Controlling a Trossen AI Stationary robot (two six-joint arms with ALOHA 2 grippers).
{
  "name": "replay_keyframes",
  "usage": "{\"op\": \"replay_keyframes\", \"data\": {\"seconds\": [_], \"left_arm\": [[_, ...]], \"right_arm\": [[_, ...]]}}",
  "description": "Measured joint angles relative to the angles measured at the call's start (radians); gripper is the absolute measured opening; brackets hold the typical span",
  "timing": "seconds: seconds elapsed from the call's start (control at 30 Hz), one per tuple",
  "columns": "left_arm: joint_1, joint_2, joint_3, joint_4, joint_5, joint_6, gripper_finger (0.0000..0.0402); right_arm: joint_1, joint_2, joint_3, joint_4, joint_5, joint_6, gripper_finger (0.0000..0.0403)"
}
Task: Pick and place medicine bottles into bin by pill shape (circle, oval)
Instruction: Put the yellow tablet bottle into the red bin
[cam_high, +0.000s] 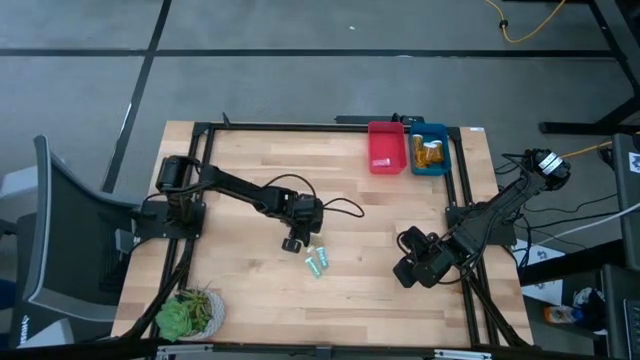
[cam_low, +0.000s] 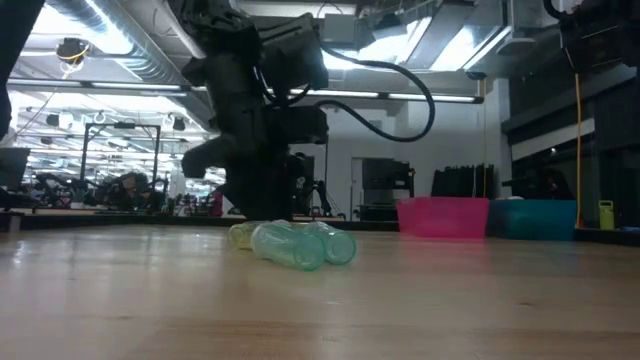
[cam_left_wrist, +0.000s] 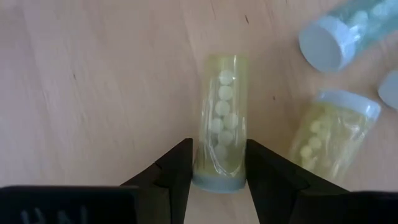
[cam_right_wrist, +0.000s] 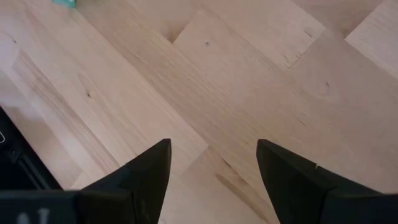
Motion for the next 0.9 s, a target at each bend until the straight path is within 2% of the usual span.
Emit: {"op": "replay_keyframes", "data": {"seconds": [0.27, 0.4, 0.57, 0.77, 0.9], "left_arm": [[0.014, -0.003, 0.002, -0.003, -0.003, -0.007, 0.0135], [0.044, -0.018, 0.054, -0.025, -0.003, 0.002, 0.0135], [0.117, -0.006, 0.205, -0.020, -0.048, 0.047, 0.0135], [0.214, 0.027, 0.410, -0.013, -0.049, 0.140, 0.0118], [0.283, 0.093, 0.566, -0.014, -0.049, 0.188, 0.0108]], "right_arm": [[0.000, 0.000, 0.000, 0.000, 0.000, 0.000, 0.0239], [0.000, 0.000, 0.000, 0.000, 0.000, -0.001, 0.0239], [0.000, 0.000, 0.000, 0.000, 0.000, -0.001, 0.0239], [0.000, 0.000, 0.000, -0.001, -0.008, -0.001, 0.0239], [0.000, 0.000, 0.000, -0.004, -0.013, -0.001, 0.0239]]}}
